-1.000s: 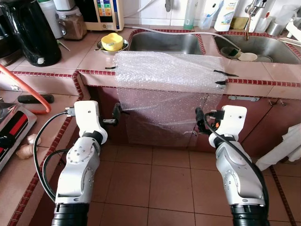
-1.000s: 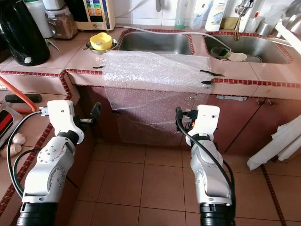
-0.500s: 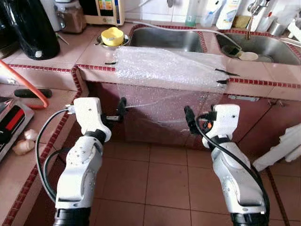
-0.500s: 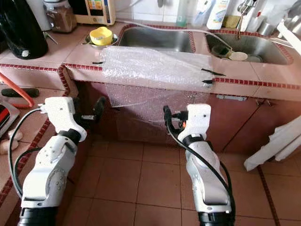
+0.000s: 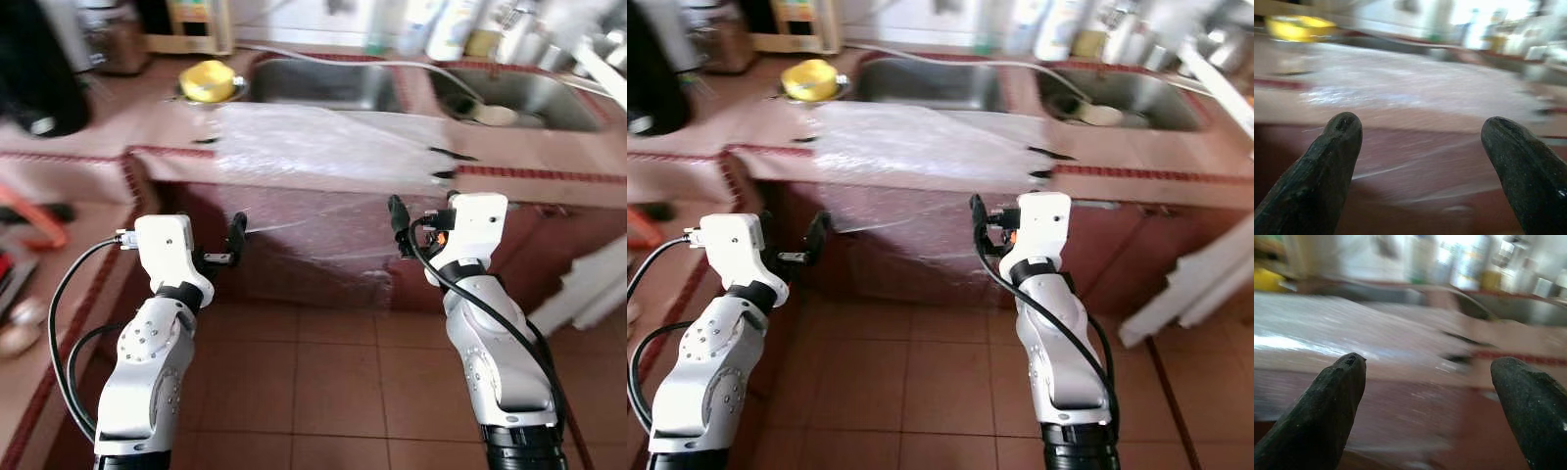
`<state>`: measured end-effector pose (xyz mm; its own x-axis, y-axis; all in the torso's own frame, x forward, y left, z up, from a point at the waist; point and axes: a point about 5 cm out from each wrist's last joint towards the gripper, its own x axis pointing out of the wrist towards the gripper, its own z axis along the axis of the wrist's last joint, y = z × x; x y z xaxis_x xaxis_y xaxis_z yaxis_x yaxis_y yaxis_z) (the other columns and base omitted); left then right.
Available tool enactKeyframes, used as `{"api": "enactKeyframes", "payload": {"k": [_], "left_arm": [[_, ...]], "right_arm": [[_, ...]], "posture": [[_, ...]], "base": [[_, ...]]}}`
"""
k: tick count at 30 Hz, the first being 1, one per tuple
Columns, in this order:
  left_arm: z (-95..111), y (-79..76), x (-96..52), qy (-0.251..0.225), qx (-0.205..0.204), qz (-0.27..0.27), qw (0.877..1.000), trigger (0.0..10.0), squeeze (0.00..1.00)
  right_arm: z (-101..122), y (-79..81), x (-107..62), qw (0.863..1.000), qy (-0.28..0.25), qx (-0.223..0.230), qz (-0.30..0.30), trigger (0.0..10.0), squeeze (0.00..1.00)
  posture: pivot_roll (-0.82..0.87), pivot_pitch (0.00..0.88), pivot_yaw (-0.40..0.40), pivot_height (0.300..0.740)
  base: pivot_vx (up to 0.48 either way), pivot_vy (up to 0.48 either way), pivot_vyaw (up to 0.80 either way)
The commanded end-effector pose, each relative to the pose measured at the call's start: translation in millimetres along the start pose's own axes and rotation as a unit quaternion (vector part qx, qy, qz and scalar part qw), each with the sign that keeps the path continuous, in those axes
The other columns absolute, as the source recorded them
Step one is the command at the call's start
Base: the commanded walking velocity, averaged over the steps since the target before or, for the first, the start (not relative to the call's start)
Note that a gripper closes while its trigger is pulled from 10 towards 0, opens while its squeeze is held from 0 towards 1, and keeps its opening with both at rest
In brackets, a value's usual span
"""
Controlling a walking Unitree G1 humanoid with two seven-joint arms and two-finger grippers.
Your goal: Kitchen organization
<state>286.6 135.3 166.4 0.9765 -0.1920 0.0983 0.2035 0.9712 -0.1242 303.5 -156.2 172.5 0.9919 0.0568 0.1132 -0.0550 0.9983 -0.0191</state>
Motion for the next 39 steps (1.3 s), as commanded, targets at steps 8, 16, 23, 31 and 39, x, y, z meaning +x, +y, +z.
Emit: {"api": "enactKeyframes", "payload": {"k": [8,16,23,31,39], "left_arm": [[0,6.5,2.2,0.011,0.013,0.003,1.0,10.0,0.0],[1,13.0,2.6,0.001,0.04,0.047,0.998,10.0,0.0],[0,18.9,3.3,0.011,0.086,0.042,0.995,10.0,0.0],[-3,16.4,16.5,0.023,0.112,-0.001,0.993,10.0,0.0],[-7,7.4,25.1,0.021,0.107,-0.002,0.994,10.0,0.0]], "right_arm": [[-2,2.3,-0.9,1.0,0.001,0.011,-0.006,10.0,0.0],[1,2.7,4.7,1.0,-0.009,0.015,0.001,10.0,0.0],[5,-14.4,15.0,0.996,-0.032,0.059,-0.062,10.0,0.0],[-7,-17.9,4.5,0.993,-0.031,0.065,-0.097,10.0,0.0],[-13,-14.0,0.9,0.993,-0.026,0.055,-0.099,10.0,0.0]], "posture": [[0.0,0.089,-0.013,0.74],[0.01,0.086,-0.008,0.74],[0.03,0.061,0.067,0.74],[-0.01,0.045,0.148,0.74],[-0.04,0.027,0.133,0.74]], "base": [[0.123,0.0,-0.78],[0.0,0.0,0.0],[0.0,0.0,0.0],[0.0,0.0,0.0],[0.0,0.0,0.0]]}}
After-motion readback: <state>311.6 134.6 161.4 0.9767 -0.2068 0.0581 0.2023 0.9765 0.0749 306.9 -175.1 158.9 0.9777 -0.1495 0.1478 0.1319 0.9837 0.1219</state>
